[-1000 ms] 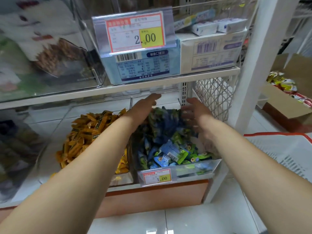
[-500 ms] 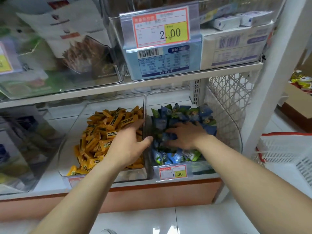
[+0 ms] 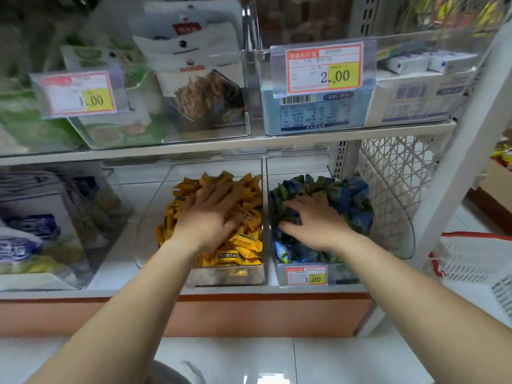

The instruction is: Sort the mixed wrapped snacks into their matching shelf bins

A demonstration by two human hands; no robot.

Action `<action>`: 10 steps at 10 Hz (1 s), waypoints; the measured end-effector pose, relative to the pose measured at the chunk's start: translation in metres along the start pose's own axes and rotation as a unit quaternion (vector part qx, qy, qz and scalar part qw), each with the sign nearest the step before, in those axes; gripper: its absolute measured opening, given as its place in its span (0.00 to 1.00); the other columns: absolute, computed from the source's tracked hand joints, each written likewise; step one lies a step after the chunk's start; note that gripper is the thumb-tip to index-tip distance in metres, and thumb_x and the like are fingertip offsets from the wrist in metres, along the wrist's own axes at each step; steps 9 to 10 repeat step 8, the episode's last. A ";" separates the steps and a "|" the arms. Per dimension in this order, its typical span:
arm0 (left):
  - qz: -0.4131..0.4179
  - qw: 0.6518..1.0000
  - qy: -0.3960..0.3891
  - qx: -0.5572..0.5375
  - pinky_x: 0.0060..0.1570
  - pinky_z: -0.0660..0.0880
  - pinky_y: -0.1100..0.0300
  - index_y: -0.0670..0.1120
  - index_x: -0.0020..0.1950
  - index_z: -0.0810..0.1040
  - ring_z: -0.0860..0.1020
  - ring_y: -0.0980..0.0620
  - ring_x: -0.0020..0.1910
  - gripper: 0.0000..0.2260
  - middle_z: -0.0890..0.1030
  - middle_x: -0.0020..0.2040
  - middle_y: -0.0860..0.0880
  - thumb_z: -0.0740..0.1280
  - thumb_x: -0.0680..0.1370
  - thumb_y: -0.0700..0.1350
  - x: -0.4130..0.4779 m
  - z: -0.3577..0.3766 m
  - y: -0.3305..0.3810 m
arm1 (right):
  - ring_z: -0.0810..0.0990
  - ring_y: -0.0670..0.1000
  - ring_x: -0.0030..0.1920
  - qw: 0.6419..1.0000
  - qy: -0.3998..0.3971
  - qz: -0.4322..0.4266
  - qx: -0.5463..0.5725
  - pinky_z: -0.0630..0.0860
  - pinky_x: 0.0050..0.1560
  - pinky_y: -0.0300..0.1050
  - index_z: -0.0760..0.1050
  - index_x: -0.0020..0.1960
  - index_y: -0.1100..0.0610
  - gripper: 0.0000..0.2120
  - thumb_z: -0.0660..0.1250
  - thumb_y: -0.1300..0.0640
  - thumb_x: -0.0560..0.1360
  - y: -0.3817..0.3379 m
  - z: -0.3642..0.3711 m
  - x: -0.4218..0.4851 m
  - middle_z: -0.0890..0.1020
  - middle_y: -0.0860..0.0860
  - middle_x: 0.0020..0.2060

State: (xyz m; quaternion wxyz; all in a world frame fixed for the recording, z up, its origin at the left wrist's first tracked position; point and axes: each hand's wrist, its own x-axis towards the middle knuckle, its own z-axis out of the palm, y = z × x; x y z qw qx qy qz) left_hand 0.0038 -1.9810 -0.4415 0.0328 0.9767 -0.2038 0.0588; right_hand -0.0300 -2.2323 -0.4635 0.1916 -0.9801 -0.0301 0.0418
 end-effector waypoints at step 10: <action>-0.044 0.995 -0.042 -0.074 0.62 0.74 0.48 0.52 0.73 0.70 0.74 0.44 0.65 0.25 0.75 0.69 0.45 0.61 0.79 0.62 0.000 -0.035 0.005 | 0.75 0.57 0.64 0.989 -0.042 0.015 -0.140 0.77 0.57 0.52 0.66 0.74 0.45 0.31 0.62 0.36 0.74 -0.012 -0.034 -0.013 0.73 0.51 0.69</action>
